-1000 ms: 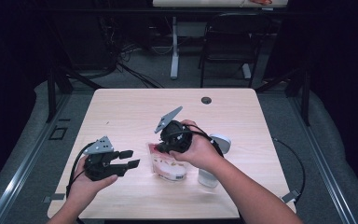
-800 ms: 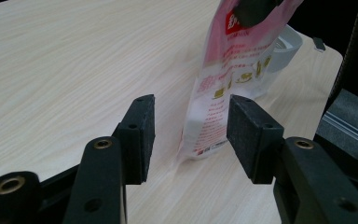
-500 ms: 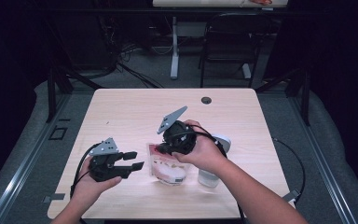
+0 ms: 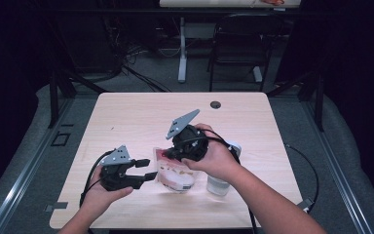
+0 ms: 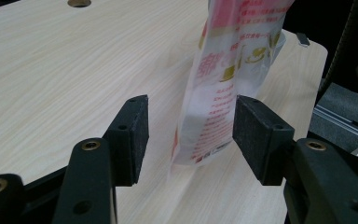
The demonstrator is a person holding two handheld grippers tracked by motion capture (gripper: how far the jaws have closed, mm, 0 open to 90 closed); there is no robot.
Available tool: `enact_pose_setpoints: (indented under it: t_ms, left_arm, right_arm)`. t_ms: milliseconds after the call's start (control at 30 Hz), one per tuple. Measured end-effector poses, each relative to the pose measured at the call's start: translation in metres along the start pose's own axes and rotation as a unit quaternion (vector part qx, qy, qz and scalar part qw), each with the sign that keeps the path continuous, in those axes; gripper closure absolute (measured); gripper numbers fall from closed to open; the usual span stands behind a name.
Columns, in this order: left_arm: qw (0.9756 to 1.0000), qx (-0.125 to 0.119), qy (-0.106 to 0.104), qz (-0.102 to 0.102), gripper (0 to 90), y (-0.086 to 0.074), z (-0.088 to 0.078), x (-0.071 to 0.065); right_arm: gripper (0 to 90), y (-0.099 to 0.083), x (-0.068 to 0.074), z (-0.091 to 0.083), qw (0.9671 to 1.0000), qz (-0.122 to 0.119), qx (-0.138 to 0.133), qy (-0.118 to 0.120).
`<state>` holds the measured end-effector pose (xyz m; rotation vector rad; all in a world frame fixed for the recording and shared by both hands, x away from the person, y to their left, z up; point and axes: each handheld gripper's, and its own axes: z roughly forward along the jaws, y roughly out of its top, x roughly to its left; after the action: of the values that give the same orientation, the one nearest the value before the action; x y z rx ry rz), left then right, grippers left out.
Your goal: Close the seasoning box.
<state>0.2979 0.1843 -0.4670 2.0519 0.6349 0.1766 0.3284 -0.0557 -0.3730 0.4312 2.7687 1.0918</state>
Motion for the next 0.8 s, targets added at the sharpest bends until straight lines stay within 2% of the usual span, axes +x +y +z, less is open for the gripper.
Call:
enact_pose_setpoints:
  t_ms: [133, 400, 567, 800]
  left_arm:
    - [0.9999, -0.004, -0.012, 0.001, 45.8, -0.001, 0.003, 0.0]
    - [1.0, -0.006, 0.002, 0.005, 45.0, -0.002, 0.005, 0.001]
    - [0.9999, -0.01, -0.001, 0.006, 42.6, -0.004, 0.009, 0.0]
    - [0.9998, -0.005, -0.018, -0.01, 39.0, -0.008, 0.018, 0.001]
  right_arm:
    - [90.0, 0.003, 0.004, -0.005, 1.0, -0.005, -0.004, 0.002]
    - [90.0, 0.005, 0.006, -0.006, 0.9999, -0.012, -0.004, 0.005]
    - [90.0, 0.007, 0.007, -0.008, 0.9999, -0.013, -0.007, 0.002]
    - [90.0, 0.008, 0.006, -0.011, 0.9998, -0.017, -0.012, 0.002]
